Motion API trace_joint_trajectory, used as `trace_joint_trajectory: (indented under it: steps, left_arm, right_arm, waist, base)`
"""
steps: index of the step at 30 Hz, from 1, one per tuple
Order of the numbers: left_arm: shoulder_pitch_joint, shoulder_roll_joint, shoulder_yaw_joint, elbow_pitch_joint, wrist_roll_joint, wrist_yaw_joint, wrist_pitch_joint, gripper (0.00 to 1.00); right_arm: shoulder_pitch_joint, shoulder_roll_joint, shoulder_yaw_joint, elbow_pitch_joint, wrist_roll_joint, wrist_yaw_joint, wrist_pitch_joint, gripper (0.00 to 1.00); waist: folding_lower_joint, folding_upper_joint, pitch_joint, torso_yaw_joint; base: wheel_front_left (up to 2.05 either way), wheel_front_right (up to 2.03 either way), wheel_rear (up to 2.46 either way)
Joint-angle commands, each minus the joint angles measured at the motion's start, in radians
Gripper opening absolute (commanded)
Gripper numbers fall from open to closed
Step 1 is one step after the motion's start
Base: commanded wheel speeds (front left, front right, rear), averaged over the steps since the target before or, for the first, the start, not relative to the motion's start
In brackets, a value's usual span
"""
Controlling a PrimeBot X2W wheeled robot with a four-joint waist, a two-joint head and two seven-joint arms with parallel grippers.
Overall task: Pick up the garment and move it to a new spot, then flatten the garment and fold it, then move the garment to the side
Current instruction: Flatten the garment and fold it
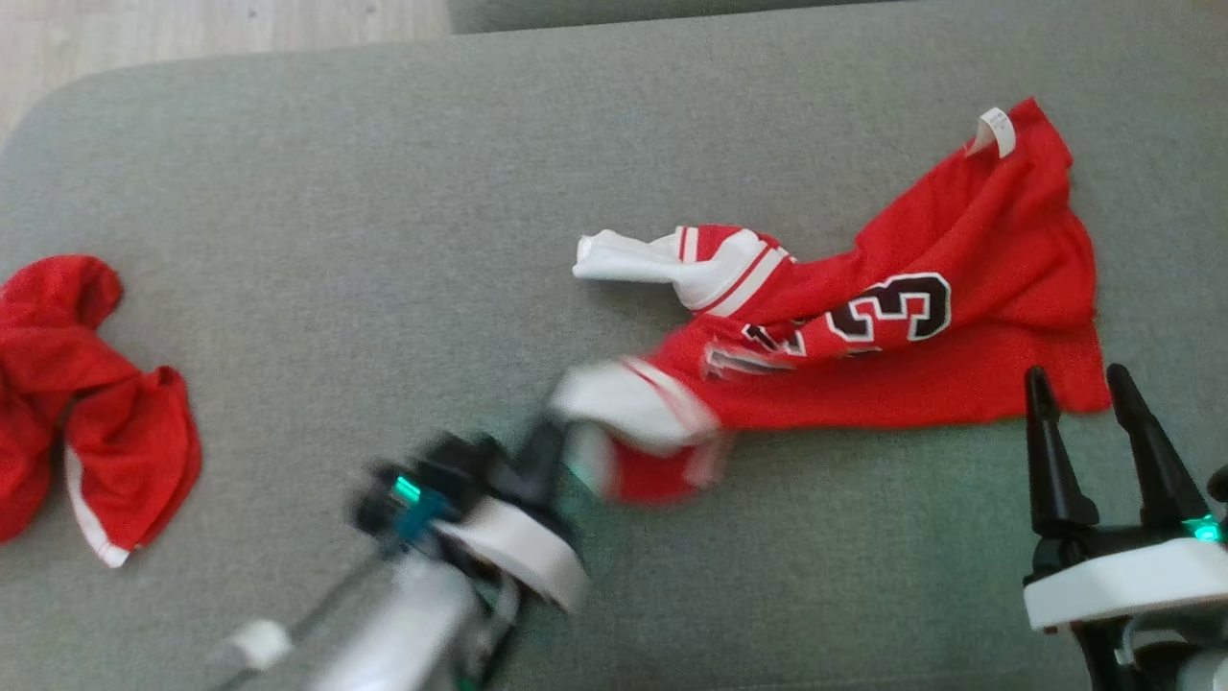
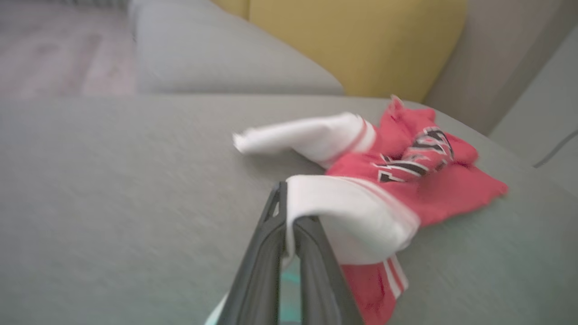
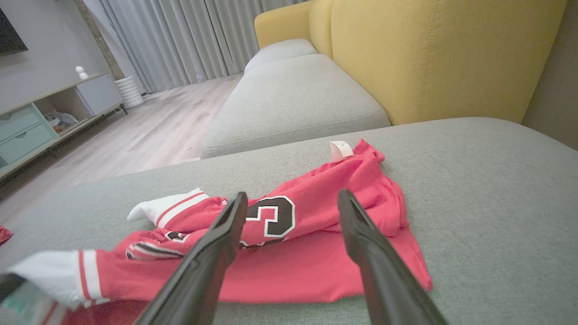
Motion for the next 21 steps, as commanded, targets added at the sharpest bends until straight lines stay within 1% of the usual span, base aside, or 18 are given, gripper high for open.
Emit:
trace_joint_trajectory:
  steps: [1,4,6,9,12,14,17,21]
  left_arm:
    - [-0.051,0.051,0.064,-0.071,0.019,0.031,-0.023,0.00]
    - [-0.052,0.144,0.111,-0.204,0.058,0.090,-0.015,0.00]
    - [-0.032,0.209,0.131,-0.302,0.084,0.128,0.024,0.00]
    - [0.040,0.298,0.139,-0.449,0.109,0.177,0.122,0.00]
    - [0.160,0.364,0.123,-0.570,0.104,0.223,0.250,0.00]
    - [0.253,0.390,0.103,-0.628,0.089,0.255,0.326,0.00]
    - [0.375,0.404,0.070,-0.659,0.057,0.290,0.398,0.00]
    - [0.485,0.389,0.034,-0.618,0.003,0.304,0.431,0.00]
  right_arm:
    - [-0.021,-0.006,0.013,-0.028,0.012,-0.001,-0.008,1.00]
    - [-0.012,-0.006,0.004,-0.016,0.024,-0.001,-0.012,1.00]
    - [-0.005,-0.006,0.004,-0.012,0.030,-0.001,-0.016,1.00]
    - [0.005,-0.006,-0.002,-0.006,0.035,-0.001,-0.020,1.00]
    - [0.011,-0.006,-0.010,0.001,0.038,-0.001,-0.020,1.00]
    - [0.014,-0.006,-0.016,0.005,0.038,-0.001,-0.021,1.00]
    - [0.016,-0.006,-0.024,0.009,0.038,-0.001,-0.021,1.00]
    - [0.016,-0.006,-0.028,0.010,0.033,-0.001,-0.015,1.00]
  waist:
    - [-0.0001,0.0000,-0.012,0.012]
    - [-0.0001,0.0000,-0.031,0.031]
    - [-0.0001,0.0000,-0.042,0.043]
    - [-0.0001,0.0000,-0.055,0.061]
    - [-0.0001,0.0000,-0.063,0.078]
    - [-0.0001,0.0000,-0.065,0.091]
    - [-0.0001,0.0000,-0.064,0.110]
    - [-0.0001,0.0000,-0.066,0.131]
  base:
    - [0.00,0.00,0.00]
    - [0.00,0.00,0.00]
    - [0.00,0.00,0.00]
    - [0.00,0.00,0.00]
    - [0.00,0.00,0.00]
    - [0.00,0.00,0.00]
    - [0.00,0.00,0.00]
    - [0.00,0.00,0.00]
